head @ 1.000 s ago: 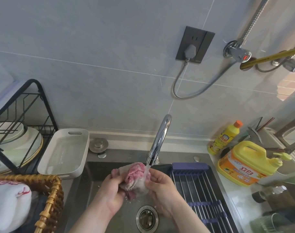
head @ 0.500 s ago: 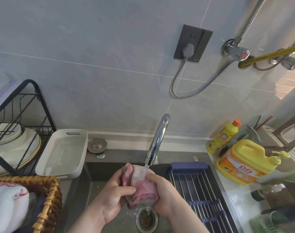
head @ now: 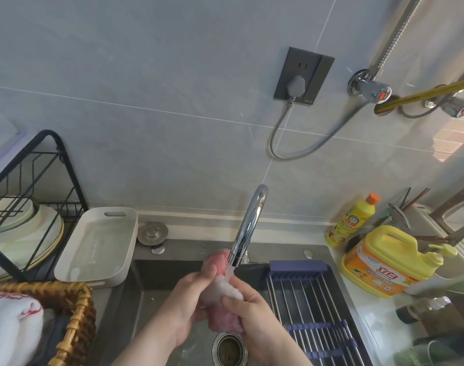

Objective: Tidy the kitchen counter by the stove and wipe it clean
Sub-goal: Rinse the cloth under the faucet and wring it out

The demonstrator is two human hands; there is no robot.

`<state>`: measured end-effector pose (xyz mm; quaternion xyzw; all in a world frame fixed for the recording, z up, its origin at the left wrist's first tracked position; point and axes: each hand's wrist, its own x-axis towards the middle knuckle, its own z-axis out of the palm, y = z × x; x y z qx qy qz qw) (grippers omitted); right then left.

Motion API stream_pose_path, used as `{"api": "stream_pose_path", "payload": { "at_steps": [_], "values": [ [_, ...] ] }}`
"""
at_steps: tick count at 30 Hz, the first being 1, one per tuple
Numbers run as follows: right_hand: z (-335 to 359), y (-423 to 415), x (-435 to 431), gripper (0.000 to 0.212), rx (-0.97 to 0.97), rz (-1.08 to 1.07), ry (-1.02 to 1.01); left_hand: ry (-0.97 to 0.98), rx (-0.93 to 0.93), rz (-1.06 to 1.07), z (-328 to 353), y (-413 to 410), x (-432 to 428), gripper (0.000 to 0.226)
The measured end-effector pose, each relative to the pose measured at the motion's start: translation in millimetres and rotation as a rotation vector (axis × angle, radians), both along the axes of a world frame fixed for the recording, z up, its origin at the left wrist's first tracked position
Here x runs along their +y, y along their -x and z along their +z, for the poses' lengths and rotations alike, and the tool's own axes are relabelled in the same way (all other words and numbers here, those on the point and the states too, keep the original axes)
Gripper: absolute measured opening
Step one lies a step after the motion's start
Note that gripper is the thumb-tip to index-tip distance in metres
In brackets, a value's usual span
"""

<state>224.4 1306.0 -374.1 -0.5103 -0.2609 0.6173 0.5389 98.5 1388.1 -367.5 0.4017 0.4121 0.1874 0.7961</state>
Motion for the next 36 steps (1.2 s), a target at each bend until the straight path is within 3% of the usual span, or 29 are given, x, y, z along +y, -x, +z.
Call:
{"api": "stream_pose_path", "payload": {
  "at_steps": [2,4,7,10,11,13,15,18,21,25,29,32,34,36],
  "values": [
    [-2,3,0,0.066,-0.123,0.086,0.066,0.078,-0.015,0.029,-3,-2,0,0.064],
    [3,3,1,0.069,-0.156,0.104,0.096,0.167,-0.058,0.087,-3,0,-1,0.064],
    [8,-2,-2,0.045,-0.06,-0.149,0.134,0.385,-0.181,0.137,-9,11,0,0.057],
    [-6,-10,-9,0.029,-0.173,-0.299,0.269,0.455,-0.245,0.18,-10,16,-2,0.048],
    [-5,-6,-10,0.038,-0.151,-0.266,0.311,0.466,-0.257,0.193,-9,16,-4,0.046],
    [6,4,-10,0.058,0.145,-0.161,0.329,0.477,-0.238,0.193,-6,15,-8,0.045],
    [15,13,-6,0.055,0.307,-0.153,0.28,0.478,-0.196,0.143,-5,15,-10,0.046],
    [6,15,-2,0.029,0.089,-0.269,0.228,0.391,-0.115,0.112,-7,17,-7,0.043],
    [2,15,2,0.009,-0.16,-0.355,0.229,0.148,-0.014,0.167,-12,14,-7,0.026],
    [1,17,7,0.013,-0.317,-0.41,0.222,-0.105,0.217,0.24,-18,1,-10,0.014],
    [7,17,4,0.029,-0.201,-0.372,0.16,-0.199,0.349,0.307,-17,-5,-11,0.027],
    [14,14,-3,0.03,0.064,-0.328,0.08,-0.197,0.176,0.129,-9,-5,-17,0.039],
    [14,11,-6,0.024,0.233,-0.302,0.049,-0.239,0.099,-0.019,-7,-3,-21,0.025],
    [13,10,-9,0.023,0.312,-0.303,0.039,-0.22,0.041,-0.031,-14,-1,-22,0.031]
  ]
}}
